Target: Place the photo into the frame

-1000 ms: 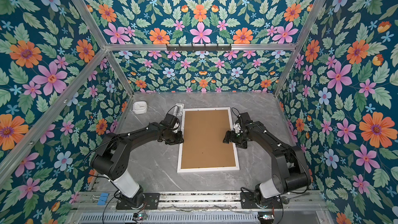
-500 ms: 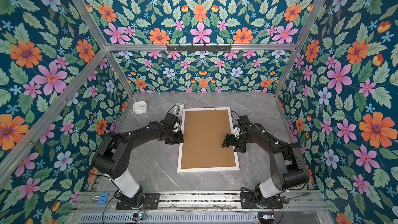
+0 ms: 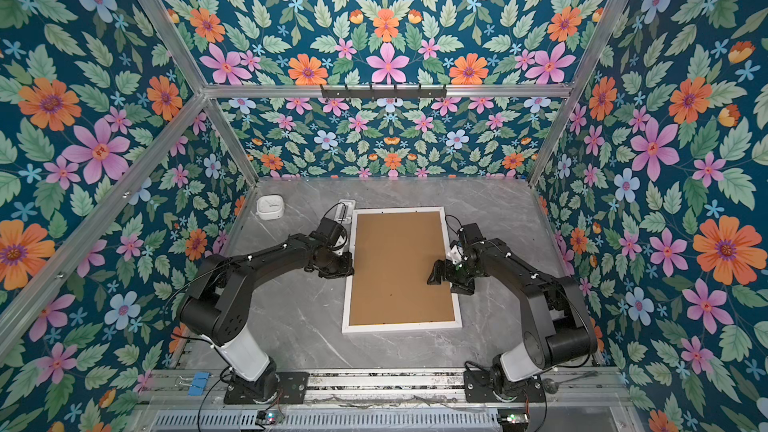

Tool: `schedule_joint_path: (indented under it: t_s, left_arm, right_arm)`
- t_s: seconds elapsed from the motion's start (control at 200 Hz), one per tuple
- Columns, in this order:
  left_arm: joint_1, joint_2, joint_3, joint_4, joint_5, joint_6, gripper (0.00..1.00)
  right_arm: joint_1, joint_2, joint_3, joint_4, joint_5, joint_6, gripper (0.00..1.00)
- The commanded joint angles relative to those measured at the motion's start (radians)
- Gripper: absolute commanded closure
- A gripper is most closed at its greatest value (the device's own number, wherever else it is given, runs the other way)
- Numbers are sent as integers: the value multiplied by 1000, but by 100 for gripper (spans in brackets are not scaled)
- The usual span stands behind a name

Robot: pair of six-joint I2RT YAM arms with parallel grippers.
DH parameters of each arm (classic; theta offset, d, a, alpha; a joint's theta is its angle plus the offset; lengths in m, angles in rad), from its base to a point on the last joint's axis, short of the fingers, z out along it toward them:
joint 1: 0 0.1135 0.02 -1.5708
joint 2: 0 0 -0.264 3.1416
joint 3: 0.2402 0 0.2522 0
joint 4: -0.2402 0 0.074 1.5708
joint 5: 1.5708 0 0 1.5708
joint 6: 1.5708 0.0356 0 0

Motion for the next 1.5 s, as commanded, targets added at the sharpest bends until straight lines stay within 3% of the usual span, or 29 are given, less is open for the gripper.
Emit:
schedule_joint_path:
  t_s: [0.0,0.33,0.71,1.495]
  left_arm:
    - [-2,21,-11,-75,-61,15,77]
    - [-2,16,-11,-82,-67,20,77]
    - [-2,9,-13,-87,-76,28,78]
    - [-2,16,-5,-103,-87,58,77]
  right_arm:
    - [15,21,-8,-4,-7,-12,14]
    - [24,11,5,-20,22,-7,15]
    - [24,-28,139,-79,33,1,15]
    - [-53,215,359,-94,53,-42,15]
